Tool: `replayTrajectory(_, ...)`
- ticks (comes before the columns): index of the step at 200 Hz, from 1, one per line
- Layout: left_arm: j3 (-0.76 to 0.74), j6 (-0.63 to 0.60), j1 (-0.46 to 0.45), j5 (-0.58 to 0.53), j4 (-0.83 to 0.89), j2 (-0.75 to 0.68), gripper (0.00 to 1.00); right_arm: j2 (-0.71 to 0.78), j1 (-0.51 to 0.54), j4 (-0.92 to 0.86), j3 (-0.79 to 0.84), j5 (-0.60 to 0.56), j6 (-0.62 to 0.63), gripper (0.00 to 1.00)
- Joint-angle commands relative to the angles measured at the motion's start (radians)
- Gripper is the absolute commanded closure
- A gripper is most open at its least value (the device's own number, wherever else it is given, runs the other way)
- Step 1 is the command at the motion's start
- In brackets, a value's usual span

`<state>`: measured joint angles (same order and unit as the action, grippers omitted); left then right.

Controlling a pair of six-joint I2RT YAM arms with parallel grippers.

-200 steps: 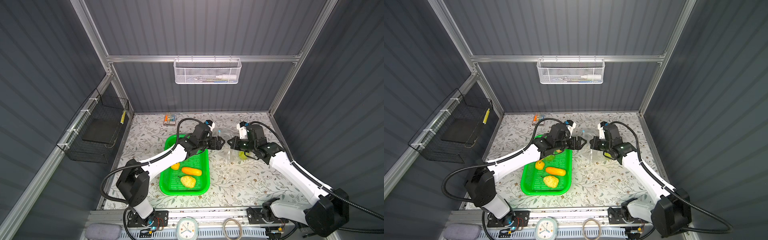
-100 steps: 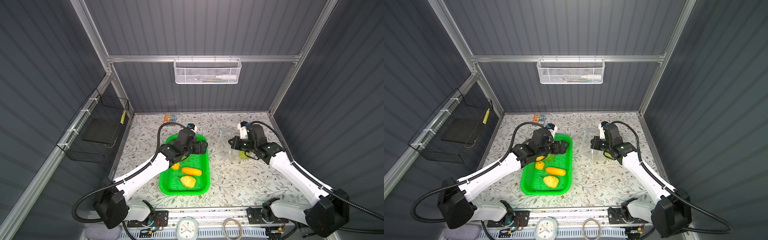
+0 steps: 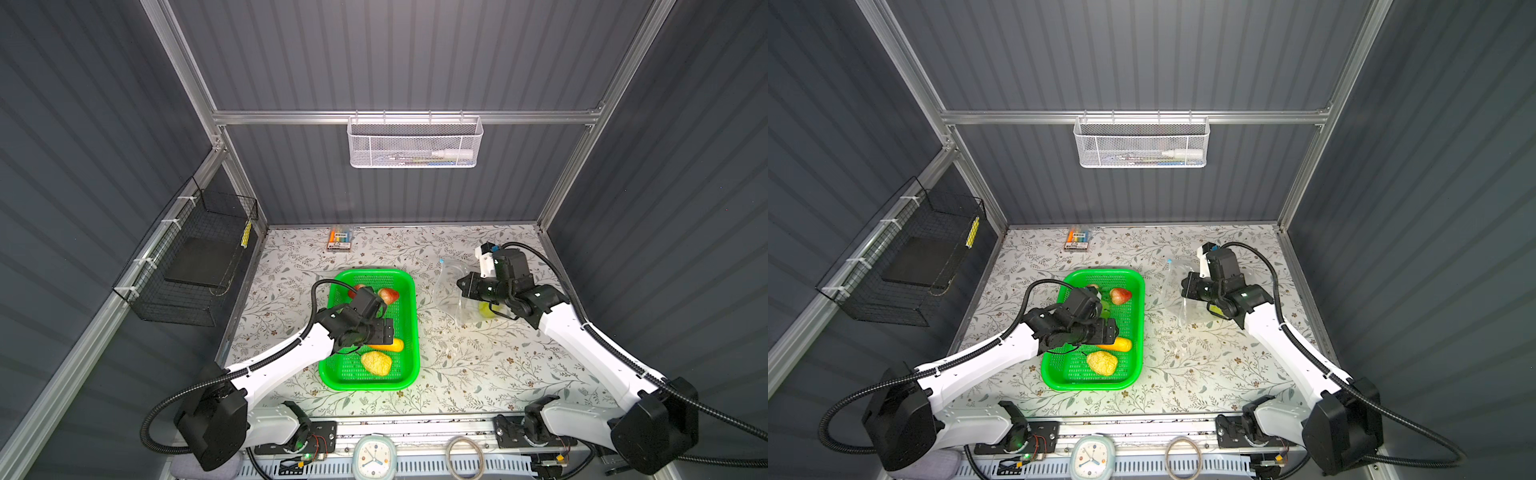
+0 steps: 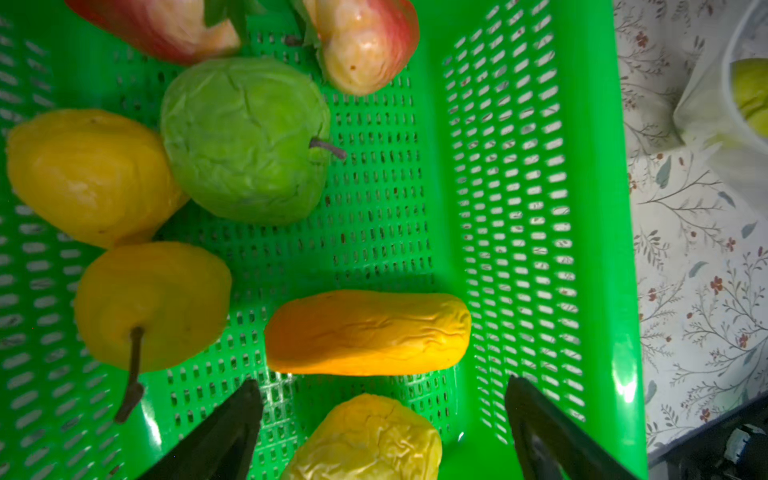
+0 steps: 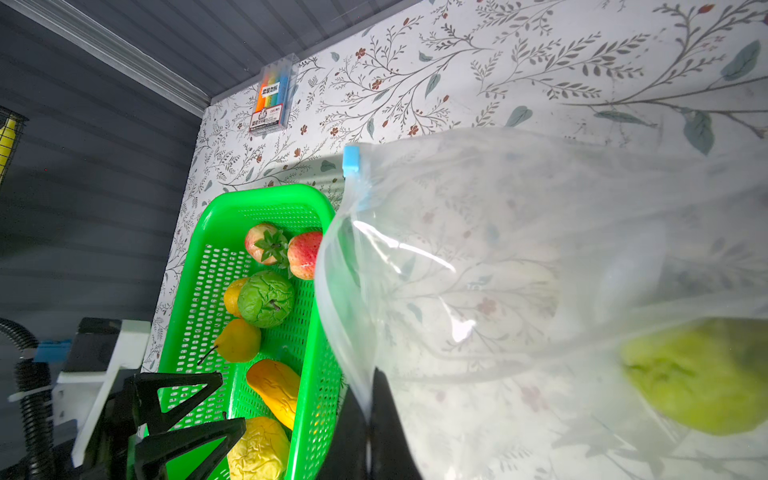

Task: Place the food in the zip-top bag and seal the zipper
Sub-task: 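Lower the left gripper and grasp the orange elongated fruit in the basket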

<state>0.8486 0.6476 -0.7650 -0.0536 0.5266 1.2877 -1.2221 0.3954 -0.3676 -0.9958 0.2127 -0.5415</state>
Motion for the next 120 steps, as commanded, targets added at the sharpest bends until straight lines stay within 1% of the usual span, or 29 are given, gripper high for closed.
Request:
replayTrajectory(1,-0.014,0.066,-0.01,0.014,-0.022,0.02,0.07,-0.001,0.005,-0.007,-0.014,-0.004,0.009,1.0)
replayTrajectory(61,0.001,0.073,-0.023,0.027,-0.102,0.133,0.06,0.016,0.005,-0.008,-0.004,-0.006,0.008,1.0)
replayTrajectory(120,0.035,0.061,-0.034,0.014,-0.172,0.215,0.06,0.022,0.005,-0.01,-0.006,-0.007,0.01,1.0)
